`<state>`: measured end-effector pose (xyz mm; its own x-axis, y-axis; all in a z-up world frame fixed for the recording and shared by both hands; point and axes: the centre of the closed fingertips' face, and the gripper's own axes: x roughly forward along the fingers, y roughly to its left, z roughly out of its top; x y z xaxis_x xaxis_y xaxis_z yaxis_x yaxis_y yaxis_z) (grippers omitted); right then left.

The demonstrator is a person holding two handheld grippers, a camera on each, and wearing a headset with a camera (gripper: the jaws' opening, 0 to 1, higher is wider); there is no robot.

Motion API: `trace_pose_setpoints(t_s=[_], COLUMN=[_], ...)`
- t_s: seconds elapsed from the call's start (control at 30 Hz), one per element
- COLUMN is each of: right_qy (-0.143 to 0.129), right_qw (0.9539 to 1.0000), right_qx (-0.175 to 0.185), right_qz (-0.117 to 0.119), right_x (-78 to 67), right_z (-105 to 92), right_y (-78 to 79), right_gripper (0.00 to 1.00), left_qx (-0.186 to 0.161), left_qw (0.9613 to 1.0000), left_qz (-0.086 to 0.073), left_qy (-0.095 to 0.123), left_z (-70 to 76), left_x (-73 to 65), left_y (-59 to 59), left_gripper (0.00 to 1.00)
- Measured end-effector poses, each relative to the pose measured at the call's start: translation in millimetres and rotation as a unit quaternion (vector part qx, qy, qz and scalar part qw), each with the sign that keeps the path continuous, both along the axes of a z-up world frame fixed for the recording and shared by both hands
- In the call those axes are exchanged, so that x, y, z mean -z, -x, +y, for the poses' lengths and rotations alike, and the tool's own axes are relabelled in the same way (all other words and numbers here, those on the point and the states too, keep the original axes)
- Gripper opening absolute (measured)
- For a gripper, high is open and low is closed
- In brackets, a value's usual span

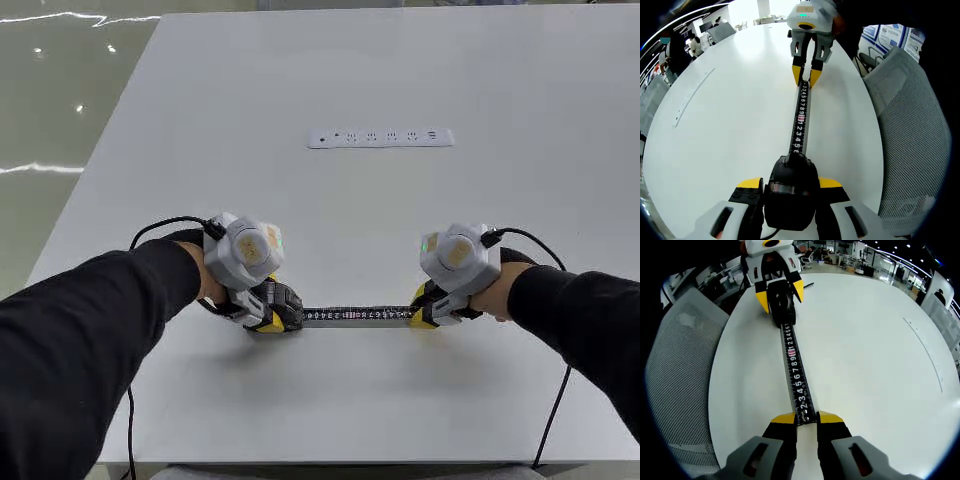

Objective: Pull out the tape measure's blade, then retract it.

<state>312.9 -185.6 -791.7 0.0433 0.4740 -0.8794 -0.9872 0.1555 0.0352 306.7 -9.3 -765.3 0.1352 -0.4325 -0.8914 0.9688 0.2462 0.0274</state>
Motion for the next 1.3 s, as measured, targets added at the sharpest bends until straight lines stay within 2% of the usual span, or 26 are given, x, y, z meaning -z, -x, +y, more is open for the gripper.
trace_pose_setpoints(t_s=[1.3], right_qy=[0.011], right_qw=[0.9999], right_qx=[0.011], right_qz=[0.003], right_x=[0.8], right_z=[-18.2], right_y=[2.0], right_gripper=[0.1], left_qx=[-0.001], left_qw=[1.0], left_qz=[-0.001], left_qy=[0.001], left_z=[-0.1], left_x=[-0.6], left_y=[0.1], left_gripper=[0.36])
